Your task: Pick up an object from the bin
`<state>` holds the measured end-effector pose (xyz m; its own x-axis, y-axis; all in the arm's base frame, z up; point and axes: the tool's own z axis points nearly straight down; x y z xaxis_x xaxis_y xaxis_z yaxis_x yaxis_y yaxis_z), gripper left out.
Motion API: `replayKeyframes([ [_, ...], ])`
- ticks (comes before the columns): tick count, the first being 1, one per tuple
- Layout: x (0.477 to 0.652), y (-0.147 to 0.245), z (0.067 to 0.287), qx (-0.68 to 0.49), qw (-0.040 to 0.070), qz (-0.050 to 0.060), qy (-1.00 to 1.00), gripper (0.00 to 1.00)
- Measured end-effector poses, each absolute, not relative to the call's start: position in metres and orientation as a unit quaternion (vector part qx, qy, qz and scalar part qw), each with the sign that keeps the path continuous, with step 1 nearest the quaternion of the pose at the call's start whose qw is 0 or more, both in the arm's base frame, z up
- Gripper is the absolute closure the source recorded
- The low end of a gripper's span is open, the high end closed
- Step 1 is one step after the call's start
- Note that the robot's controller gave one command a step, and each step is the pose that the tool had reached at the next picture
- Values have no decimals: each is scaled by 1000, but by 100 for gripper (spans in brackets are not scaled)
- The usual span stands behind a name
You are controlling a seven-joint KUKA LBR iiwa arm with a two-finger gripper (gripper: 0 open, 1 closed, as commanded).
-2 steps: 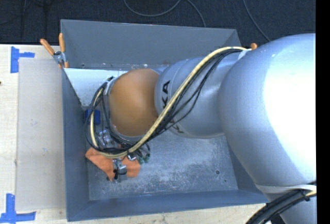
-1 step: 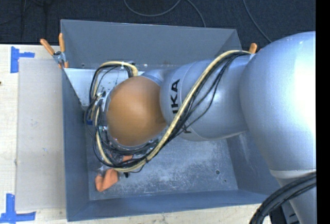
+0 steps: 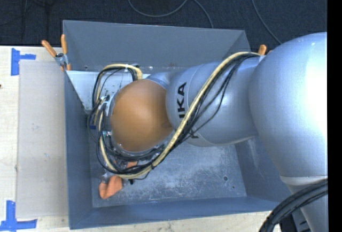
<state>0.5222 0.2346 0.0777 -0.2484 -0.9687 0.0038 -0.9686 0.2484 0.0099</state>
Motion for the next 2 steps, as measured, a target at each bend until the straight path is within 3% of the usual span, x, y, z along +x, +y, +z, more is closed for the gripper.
replayKeyframes([
  [2,522,240,71,597,5,-3,-802,100],
])
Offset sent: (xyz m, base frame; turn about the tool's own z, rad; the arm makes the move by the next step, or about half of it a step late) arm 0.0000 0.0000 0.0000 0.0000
